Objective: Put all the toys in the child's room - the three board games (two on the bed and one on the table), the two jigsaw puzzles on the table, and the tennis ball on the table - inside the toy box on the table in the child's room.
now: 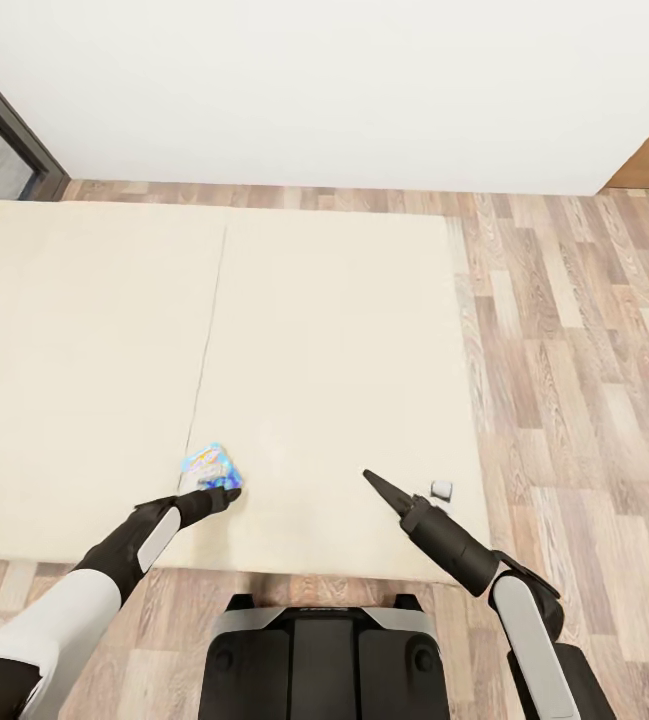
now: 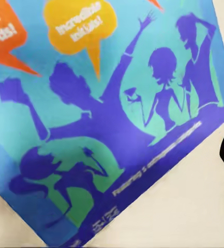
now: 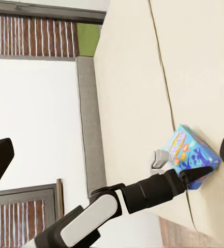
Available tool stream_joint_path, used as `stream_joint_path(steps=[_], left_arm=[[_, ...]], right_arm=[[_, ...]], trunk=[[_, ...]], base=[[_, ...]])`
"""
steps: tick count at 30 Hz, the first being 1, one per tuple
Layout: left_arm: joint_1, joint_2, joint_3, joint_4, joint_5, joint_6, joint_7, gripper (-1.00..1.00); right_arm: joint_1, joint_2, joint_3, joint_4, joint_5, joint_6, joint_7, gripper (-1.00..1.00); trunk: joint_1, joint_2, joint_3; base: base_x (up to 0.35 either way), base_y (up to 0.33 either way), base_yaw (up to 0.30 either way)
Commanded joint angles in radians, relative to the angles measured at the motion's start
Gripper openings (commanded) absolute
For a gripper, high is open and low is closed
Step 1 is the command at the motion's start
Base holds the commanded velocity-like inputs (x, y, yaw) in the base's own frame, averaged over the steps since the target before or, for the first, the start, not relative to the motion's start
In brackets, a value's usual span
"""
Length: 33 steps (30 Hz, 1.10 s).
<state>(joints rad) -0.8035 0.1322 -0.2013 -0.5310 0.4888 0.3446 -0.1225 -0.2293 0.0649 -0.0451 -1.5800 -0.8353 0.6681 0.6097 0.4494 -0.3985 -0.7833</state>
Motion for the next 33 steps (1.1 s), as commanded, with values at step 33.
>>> stream_joint_path(steps=[33], left_arm=[[0.000,0.023,-0.004,-0.017,0.007,0.010,-0.009,1.00]], right_arm=[[0.002,0.000,0.001,0.000,0.013,-0.020,-0.016,1.00]], trunk=[[0.001,-0.002,-0.001]], base=[[0.000,-0.083,0.000]])
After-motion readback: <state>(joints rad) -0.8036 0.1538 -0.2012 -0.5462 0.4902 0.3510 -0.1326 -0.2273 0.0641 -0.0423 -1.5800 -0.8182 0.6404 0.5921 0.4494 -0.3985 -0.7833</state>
